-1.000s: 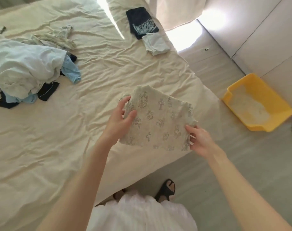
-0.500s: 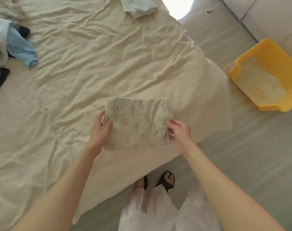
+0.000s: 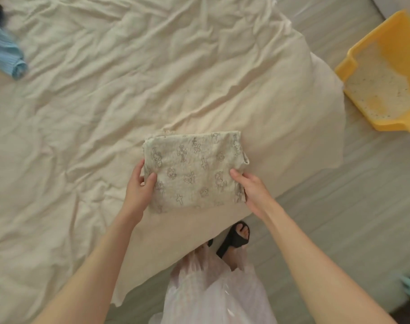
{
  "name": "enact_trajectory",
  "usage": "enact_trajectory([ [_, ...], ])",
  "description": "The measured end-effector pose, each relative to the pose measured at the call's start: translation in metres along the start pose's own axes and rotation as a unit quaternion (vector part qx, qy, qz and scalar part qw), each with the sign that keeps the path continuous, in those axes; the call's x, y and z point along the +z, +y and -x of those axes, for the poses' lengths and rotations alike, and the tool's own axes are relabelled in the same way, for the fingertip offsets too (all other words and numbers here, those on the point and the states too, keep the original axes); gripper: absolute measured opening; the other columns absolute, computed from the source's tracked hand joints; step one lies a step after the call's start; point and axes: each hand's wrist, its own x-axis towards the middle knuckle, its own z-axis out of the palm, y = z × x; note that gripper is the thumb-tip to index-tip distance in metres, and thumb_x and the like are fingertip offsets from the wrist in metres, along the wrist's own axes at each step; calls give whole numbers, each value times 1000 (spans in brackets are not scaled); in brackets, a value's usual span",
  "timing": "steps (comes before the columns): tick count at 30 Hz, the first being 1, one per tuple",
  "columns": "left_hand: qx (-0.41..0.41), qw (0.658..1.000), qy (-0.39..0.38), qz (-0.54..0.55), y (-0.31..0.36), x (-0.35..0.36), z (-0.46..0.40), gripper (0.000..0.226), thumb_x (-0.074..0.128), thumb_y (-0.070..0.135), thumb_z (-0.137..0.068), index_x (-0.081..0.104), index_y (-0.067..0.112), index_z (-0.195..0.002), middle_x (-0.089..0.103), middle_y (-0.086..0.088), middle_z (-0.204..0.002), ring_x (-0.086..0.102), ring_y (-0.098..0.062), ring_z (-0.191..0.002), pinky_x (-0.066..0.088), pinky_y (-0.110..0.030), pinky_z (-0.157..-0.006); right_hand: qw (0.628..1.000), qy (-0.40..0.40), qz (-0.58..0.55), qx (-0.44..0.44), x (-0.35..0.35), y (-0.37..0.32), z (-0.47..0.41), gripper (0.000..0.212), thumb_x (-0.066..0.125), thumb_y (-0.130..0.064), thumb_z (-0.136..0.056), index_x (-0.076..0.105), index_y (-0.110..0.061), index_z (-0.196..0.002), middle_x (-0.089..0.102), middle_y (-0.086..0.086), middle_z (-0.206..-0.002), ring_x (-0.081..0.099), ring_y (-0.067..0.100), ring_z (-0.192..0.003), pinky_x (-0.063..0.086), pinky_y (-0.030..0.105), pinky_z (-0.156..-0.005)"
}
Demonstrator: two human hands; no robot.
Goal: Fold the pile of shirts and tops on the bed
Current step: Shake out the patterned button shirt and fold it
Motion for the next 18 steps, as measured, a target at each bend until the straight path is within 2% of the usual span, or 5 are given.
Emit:
enact_trajectory([
  [3,27,1000,9,-11,10,-1,14,49,48,18,-97,33,30,-142,55,-6,-111,56,-18,-97,45,-19,-64,999,47,19,-9,4,-13,10,19,63,-20,-90,64,-13,-107,69,4,-111,65,18,-104,49,39,-97],
  [7,66,997,32,-14,34,-1,41,48,49,18,-97,35,28,-141,54,-6,-115,55,-8,-89,46,-30,-80,995,90,12,-45,5,-30,42,7,66,-17,-88,66,-21,-93,72,1,-98,69,16,-92,54,37,-88],
  [9,79,996,31,-11,49,2,57,47,50,18,-97,37,30,-140,54,-7,-117,56,-11,-93,49,-34,-83,992,101,9,-72,2,-40,62,10,66,-18,-87,67,-21,-96,72,0,-99,68,17,-96,53,38,-91],
  [14,121,992,29,-1,96,24,100,46,49,17,-97,38,30,-139,53,-4,-109,54,-4,-85,46,-21,-68,987,97,16,-124,-27,-73,111,16,65,-19,-88,67,-19,-104,72,-1,-98,68,16,-94,53,36,-90],
  [18,135,991,18,13,128,60,139,46,50,18,-96,39,31,-139,54,-5,-110,55,-7,-87,48,-30,-79,981,108,16,-161,-76,-103,145,19,64,-16,-88,62,-17,-107,71,-2,-94,69,14,-87,56,39,-84],
])
